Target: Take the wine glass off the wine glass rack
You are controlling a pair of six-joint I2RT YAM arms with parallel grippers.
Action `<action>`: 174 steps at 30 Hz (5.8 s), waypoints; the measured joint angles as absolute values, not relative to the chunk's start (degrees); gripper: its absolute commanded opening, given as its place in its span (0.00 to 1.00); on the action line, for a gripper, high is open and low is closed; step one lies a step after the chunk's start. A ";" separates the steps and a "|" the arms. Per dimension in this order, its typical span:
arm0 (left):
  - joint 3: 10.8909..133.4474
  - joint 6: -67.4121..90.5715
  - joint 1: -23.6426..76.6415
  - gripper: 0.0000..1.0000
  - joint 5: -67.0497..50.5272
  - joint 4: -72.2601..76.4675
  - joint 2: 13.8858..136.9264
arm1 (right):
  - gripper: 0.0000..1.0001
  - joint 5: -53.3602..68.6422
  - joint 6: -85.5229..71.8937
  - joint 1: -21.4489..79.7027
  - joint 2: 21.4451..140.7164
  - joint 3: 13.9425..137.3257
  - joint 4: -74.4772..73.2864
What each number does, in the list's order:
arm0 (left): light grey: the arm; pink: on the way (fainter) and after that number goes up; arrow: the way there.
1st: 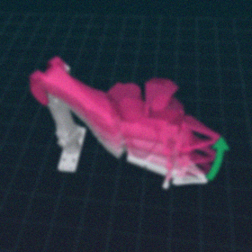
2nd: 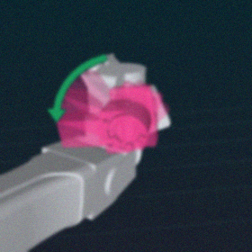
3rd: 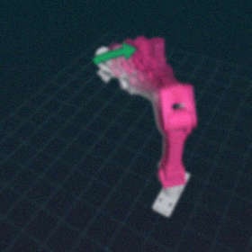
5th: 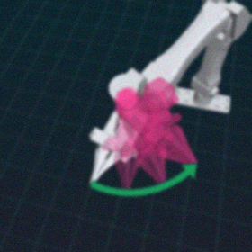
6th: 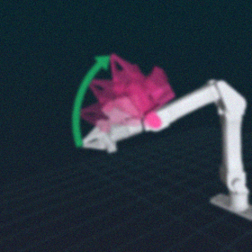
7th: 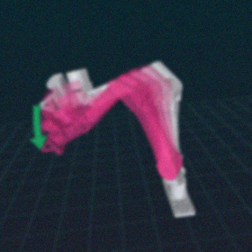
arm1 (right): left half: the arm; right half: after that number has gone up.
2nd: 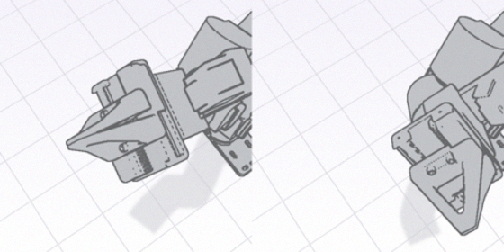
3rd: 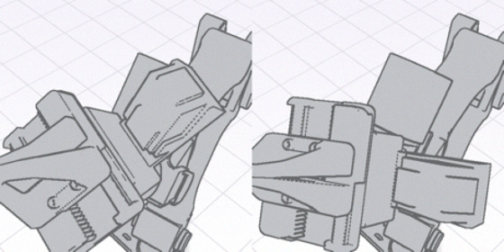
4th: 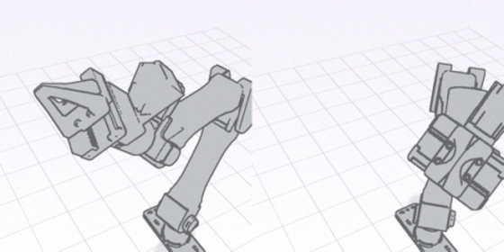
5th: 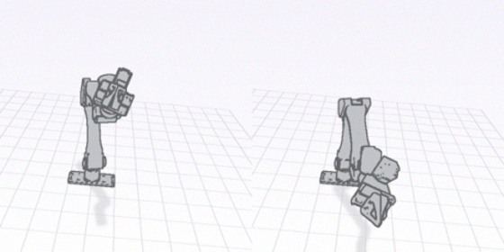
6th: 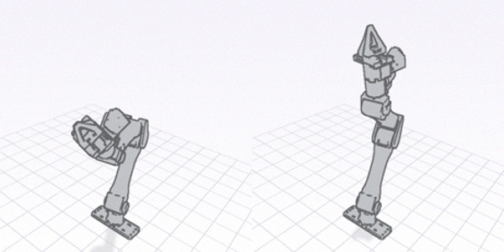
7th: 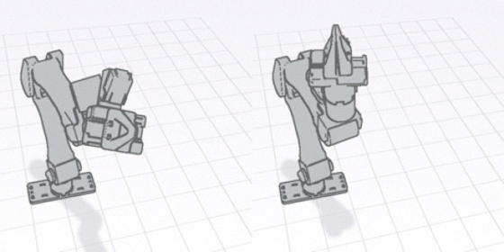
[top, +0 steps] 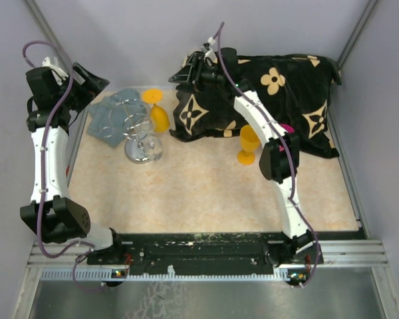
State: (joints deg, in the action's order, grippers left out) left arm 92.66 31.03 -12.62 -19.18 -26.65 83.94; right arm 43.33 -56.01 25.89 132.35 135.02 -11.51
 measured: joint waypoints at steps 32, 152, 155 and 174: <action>87.53 41.45 -17.74 1.00 -28.14 -23.68 83.00 | 0.59 43.42 -60.90 28.88 141.05 135.11 -6.46; 98.87 49.34 -14.28 0.98 -45.32 -9.08 87.11 | 0.00 43.46 -65.06 24.08 129.38 128.95 -0.64; 98.98 49.76 -10.02 0.98 -47.20 -7.57 87.11 | 0.00 43.77 -62.76 22.90 125.27 127.98 -3.18; 97.32 50.74 7.40 0.91 -50.00 -4.25 88.31 | 0.00 45.28 -54.85 20.53 92.09 95.94 -6.72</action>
